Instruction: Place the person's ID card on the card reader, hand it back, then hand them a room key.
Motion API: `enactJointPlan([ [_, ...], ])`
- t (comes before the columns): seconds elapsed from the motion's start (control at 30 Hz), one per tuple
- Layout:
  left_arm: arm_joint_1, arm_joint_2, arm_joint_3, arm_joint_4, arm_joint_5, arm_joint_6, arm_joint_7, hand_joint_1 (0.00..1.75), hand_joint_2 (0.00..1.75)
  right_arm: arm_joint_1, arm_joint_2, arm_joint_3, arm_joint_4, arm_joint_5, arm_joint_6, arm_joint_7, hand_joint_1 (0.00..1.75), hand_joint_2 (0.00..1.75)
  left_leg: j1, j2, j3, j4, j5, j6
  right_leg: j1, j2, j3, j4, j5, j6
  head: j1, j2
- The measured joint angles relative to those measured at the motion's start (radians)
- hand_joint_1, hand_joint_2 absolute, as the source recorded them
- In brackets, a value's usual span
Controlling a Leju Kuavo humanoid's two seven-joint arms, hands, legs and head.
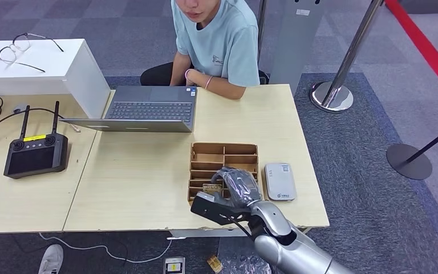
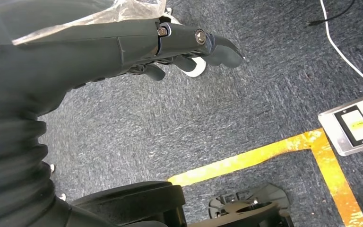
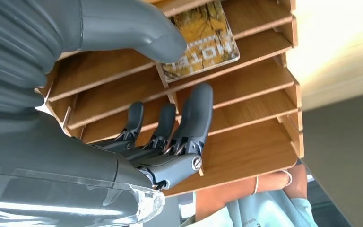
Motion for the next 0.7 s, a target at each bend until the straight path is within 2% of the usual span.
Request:
enactJointPlan([
  [0.27, 0.001, 0.000, 0.000, 0.000, 0.001, 0.000, 0.000, 0.00, 1.75, -0.008, -0.001, 0.000, -0.014, 0.004, 0.000, 0.001, 0.92, 1.75, 0.000, 0.000, 0.000, 0.000, 0.000, 0.000, 0.000, 0.000, 0.000, 0.000, 0.000, 0.000, 0.000, 0.000],
  [0.43, 0.000, -0.001, 0.000, 0.000, 0.000, 0.000, 0.000, 0.00, 1.75, -0.008, 0.000, 0.001, -0.013, 0.004, 0.007, -0.002, 1.00, 1.75, 0.000, 0.000, 0.000, 0.000, 0.000, 0.000, 0.000, 0.000, 0.000, 0.000, 0.000, 0.000, 0.000, 0.000],
  [0.7, 0.000, -0.002, 0.000, 0.000, -0.004, -0.003, 0.000, 0.00, 1.75, -0.008, 0.008, 0.009, 0.006, -0.002, 0.022, -0.006, 1.02, 1.75, 0.000, 0.000, 0.000, 0.000, 0.000, 0.000, 0.000, 0.000, 0.000, 0.000, 0.000, 0.000, 0.000, 0.000],
])
